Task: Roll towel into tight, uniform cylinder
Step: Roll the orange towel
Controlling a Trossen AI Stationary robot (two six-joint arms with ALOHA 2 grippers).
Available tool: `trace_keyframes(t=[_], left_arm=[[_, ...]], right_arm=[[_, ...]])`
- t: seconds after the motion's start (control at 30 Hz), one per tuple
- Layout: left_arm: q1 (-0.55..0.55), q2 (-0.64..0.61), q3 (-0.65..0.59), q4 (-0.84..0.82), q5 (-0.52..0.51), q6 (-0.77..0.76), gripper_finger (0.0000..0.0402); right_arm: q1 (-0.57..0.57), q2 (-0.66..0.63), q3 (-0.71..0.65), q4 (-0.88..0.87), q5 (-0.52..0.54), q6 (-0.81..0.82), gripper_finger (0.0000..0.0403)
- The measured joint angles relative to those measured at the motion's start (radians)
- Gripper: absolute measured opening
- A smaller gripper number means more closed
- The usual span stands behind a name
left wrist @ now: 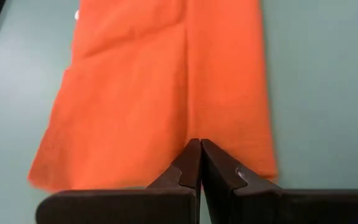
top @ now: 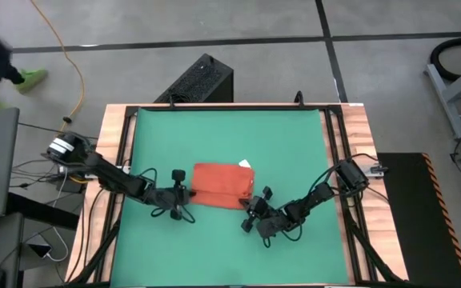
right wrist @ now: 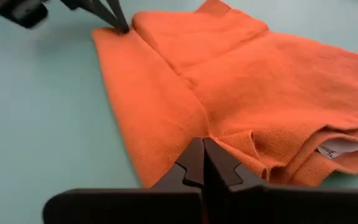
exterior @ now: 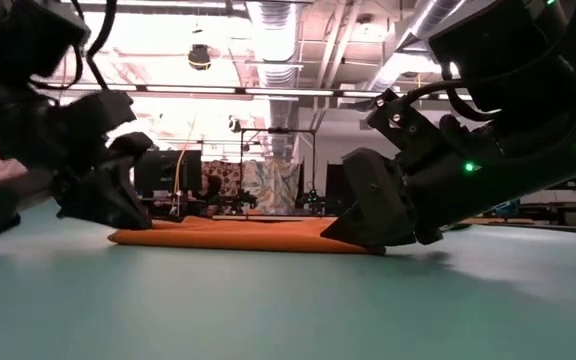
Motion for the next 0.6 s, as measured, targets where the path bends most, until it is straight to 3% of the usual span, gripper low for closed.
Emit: trace_keyframes(t=[0.2, 0.3, 0.4, 0.6], left_arm=[[-0.010, -0.204, 0.000, -0.223, 0.011, -0.175, 0.0000], [-0.017, -0.271, -0.006, -0.114, 0.013, -0.217, 0.0000], [-0.040, -0.281, -0.038, 0.100, 0.033, -0.183, 0.0000], [-0.066, -0.181, -0.103, 0.327, 0.060, -0.165, 0.0000]], right_arm=[[0.000, 0.000, 0.001, -0.009, -0.001, 0.000, 0.0017], [-0.005, 0.000, 0.001, -0.010, -0.004, 0.000, 0.0017], [-0.015, 0.000, 0.000, -0.012, -0.007, 0.000, 0.0017], [-0.015, 0.000, 0.000, -0.019, -0.007, -0.008, 0.0017]])
